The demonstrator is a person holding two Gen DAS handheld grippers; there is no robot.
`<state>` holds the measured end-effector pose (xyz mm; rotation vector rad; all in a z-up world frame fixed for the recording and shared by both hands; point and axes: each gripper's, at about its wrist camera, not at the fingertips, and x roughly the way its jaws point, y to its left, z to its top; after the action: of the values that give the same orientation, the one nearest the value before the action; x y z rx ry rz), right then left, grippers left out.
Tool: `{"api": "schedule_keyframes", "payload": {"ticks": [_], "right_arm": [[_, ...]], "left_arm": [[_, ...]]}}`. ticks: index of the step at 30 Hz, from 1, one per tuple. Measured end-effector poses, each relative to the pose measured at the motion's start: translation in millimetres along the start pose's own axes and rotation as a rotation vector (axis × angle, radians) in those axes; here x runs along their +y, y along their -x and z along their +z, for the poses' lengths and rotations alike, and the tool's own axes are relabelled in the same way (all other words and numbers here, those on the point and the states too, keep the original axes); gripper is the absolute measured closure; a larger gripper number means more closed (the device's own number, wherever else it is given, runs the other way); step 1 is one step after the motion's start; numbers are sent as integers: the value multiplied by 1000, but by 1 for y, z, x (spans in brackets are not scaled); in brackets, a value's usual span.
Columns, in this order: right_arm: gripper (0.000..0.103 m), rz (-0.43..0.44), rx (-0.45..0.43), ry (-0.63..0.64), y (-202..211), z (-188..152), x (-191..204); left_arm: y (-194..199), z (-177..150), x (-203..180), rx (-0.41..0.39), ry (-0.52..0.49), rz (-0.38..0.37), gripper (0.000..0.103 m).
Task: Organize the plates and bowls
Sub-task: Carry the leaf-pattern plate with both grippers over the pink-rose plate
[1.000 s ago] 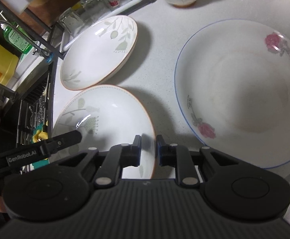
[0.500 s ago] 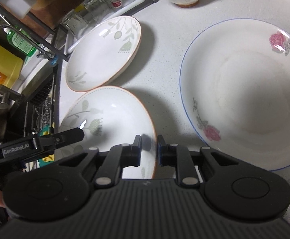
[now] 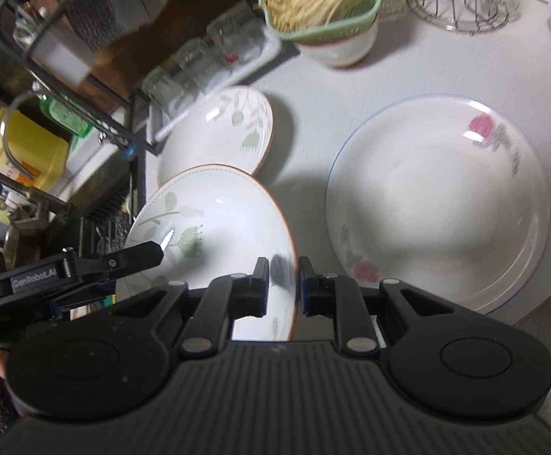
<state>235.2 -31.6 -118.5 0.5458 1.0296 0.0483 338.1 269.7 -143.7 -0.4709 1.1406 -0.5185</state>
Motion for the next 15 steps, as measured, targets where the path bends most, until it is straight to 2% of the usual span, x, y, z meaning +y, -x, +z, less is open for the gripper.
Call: {"api": "schedule_keyframes", "payload": {"ticks": [8,15], "right_arm": [[84,43,-46,6,25,20,-32],[84,52,-63,17,39,38,-69]], "left_arm": [[-7,0,-46,-33,-29,-15,38],[-34,-3,-83,-43,-29,-18,38]]}}
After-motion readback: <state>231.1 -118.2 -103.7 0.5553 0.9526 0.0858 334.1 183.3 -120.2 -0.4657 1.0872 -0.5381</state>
